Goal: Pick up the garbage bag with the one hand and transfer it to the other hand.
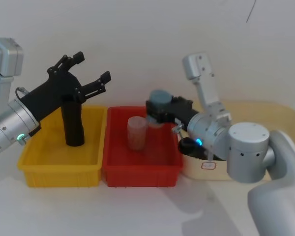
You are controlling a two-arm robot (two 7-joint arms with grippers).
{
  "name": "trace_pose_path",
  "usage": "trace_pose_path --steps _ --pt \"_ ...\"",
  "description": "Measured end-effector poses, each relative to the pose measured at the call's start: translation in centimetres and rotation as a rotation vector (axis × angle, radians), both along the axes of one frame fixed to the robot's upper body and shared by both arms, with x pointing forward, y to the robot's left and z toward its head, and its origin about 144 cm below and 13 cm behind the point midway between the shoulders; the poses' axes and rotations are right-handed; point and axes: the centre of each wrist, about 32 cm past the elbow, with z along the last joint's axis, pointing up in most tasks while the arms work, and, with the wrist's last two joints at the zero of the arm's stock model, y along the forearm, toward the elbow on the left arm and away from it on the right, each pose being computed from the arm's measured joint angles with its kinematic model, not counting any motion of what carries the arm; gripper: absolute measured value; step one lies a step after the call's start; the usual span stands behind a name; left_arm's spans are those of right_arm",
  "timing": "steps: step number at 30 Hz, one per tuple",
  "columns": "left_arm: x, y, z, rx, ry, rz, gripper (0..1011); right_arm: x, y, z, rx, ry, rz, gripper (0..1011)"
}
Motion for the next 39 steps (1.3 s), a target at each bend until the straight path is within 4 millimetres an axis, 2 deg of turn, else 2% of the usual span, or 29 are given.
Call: trace_pose_path --steps 15,30,39 --pt "0.0 0.0 0.0 0.000 0.000 0.000 1000 1.6 -2.8 1.5 0.031 -0.086 -0.192 682" --pt "0.0 0.0 0.0 0.000 0.000 0.000 1000 3.6 -5.8 0.6 -0.001 -0.088 -0.391 682" --pt "0.0 0.0 0.0 0.000 0.000 0.000 1000 4.0 -7.0 0.0 -0.018 -0.081 -0.429 900"
